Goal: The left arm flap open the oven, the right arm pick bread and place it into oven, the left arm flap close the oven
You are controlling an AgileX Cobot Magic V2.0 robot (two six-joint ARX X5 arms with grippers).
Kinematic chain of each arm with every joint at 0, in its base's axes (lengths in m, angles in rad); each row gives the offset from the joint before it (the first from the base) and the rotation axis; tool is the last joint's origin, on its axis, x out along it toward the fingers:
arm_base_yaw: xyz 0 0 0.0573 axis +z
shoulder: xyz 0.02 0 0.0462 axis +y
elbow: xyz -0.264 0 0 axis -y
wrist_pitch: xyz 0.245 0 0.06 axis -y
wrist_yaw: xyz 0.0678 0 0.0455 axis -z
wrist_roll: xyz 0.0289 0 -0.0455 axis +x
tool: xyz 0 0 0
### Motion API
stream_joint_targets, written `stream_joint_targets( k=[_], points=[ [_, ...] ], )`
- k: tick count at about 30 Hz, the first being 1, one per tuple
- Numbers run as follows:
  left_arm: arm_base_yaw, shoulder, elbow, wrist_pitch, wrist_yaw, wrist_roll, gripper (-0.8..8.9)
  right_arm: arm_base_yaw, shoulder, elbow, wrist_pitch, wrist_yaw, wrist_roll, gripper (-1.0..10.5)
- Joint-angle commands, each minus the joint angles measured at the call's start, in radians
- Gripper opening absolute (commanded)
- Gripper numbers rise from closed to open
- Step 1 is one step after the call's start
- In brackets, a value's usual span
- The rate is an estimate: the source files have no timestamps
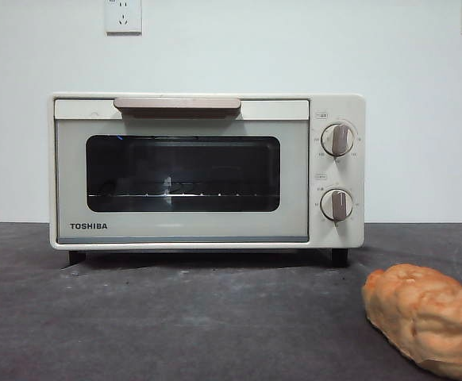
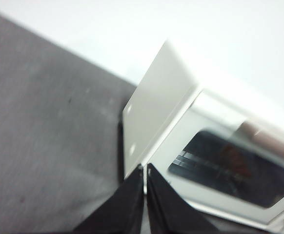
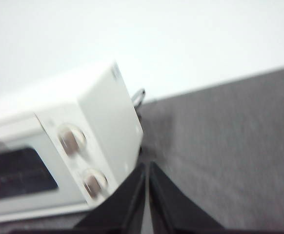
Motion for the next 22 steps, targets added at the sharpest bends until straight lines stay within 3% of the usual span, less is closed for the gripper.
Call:
stream_joint_targets(
  k=[1,9,22],
  points=[
    [0.0,0.027,0.065,-0.022,0.002,0.0,0.16,-0.001,0.016,0.062,-0.008,0.001,0.009,0.1],
    [0.0,0.152,0.264,-0.145,0.006,0.116,0.16,-0.001,0.164,0.277,-0.121,-0.013,-0.07,0.1],
    [-0.001,0.519,0.59,-0.463,0.218,0.413,0.16,-0.001,0.557,0.647,-0.539,-0.192,-0.3,0.1]
  ],
)
